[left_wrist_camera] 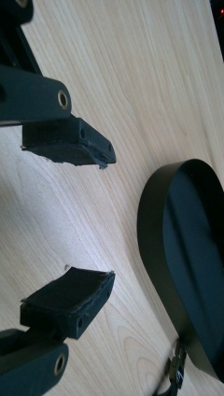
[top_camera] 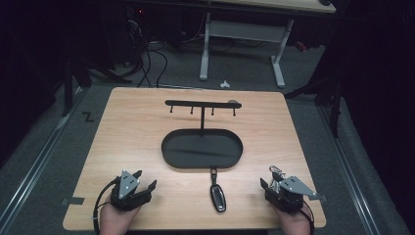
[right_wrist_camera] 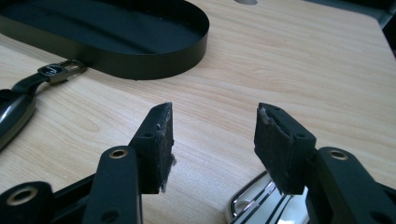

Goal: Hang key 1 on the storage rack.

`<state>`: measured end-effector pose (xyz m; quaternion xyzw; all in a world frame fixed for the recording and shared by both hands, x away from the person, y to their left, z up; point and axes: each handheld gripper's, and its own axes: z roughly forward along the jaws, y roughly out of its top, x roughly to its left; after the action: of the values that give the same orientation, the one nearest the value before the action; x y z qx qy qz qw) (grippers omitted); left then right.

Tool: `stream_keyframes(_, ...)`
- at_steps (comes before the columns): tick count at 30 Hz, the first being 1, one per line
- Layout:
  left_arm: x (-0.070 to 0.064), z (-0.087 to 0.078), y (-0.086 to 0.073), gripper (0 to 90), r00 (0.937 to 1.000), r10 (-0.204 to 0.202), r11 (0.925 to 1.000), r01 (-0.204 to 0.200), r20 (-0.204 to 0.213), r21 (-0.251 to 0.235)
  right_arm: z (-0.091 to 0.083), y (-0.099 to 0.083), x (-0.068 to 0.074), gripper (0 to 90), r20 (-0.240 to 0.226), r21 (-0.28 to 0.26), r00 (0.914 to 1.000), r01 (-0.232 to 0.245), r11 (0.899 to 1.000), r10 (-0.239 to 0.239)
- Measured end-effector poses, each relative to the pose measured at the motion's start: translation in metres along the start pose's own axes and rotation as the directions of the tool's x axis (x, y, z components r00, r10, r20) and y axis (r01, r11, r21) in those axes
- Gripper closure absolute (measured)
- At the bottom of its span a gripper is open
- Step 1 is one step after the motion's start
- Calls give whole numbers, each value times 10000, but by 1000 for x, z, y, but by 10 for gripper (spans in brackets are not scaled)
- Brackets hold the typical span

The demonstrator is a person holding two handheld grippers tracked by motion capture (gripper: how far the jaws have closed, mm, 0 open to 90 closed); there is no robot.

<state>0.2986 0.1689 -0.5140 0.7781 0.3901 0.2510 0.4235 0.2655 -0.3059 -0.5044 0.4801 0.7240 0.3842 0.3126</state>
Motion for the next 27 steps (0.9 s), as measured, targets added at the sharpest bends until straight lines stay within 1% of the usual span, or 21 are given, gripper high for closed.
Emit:
stream_keyframes(3,0,3,-1,367,10000,-16,10000,15,10,90,0,0,0,501,-71,35,9999,-73,10000,73)
stream_keyframes(5,0,4,-2,367,9998,-151,9998,149,93,157,1,0,1,514,-41,119,9999,-106,9999,106)
stream_keyframes(7,0,5,-2,368,9997,-193,9997,191,124,143,1,0,1,532,-48,258,9998,-199,9995,200)
stream_keyframes(9,0,5,-2,369,9998,-164,9998,163,108,131,1,1,3,545,-169,293,9996,-230,9993,235)
stream_keyframes(10,-1,4,-2,370,9998,-130,9998,128,119,157,2,3,5,542,-322,357,9994,-130,9993,142)
stream_keyframes(12,-1,4,-3,371,9999,-118,9998,116,117,156,3,4,7,539,-353,408,9992,-146,9991,161)
stream_keyframes(13,-1,4,-3,372,9999,-113,9998,111,125,165,4,5,9,537,-504,397,9986,-121,9991,141)
stream_keyframes(14,-1,4,-4,373,9999,-80,9996,77,111,255,5,6,12,526,-709,259,9975,12,9997,6)
stream_keyframes(15,-1,4,-4,371,9999,-80,9996,77,111,255,5,6,12,526,-709,259,9975,12,9997,6)
stream_keyframes(16,-2,4,-4,371,9999,-24,9994,20,124,343,6,7,15,526,-815,309,9967,21,9995,4)
stream_keyframes(18,-3,3,-5,371,9999,104,9992,-107,86,380,10,11,24,509,-1267,334,9916,307,9990,-262)
stream_keyframes(19,-4,3,-6,371,9998,170,9990,-173,85,400,10,11,24,509,-1267,334,9916,307,9990,-262)
stream_keyframes(20,-4,3,-6,370,9998,199,9990,-202,82,404,14,13,31,504,-1628,353,9855,547,9979,-483)
stream_keyframes(21,-4,2,-6,370,9997,232,9990,-235,81,387,14,13,31,504,-1628,353,9855,547,9979,-483)
stream_keyframes(22,-4,1,-7,370,9996,263,9989,-265,74,387,16,15,34,485,-1728,390,9834,626,9973,-550)
stream_keyframes(24,-5,-2,-8,370,9994,342,9987,-342,11,382,18,17,41,476,-1936,387,9797,611,9974,-525)
stream_keyframes(25,-4,-3,-9,370,9994,352,9987,-351,-31,377,19,18,44,478,-2019,340,9778,638,9974,-556)
stream_keyframes(26,-4,-5,-11,369,9994,346,9987,-343,-71,374,21,20,51,532,-2314,319,9708,726,9968,-633)
stream_keyframes(27,-4,-7,-12,369,9994,320,9988,-316,-95,387,21,20,51,532,-2314,319,9708,726,9968,-633)
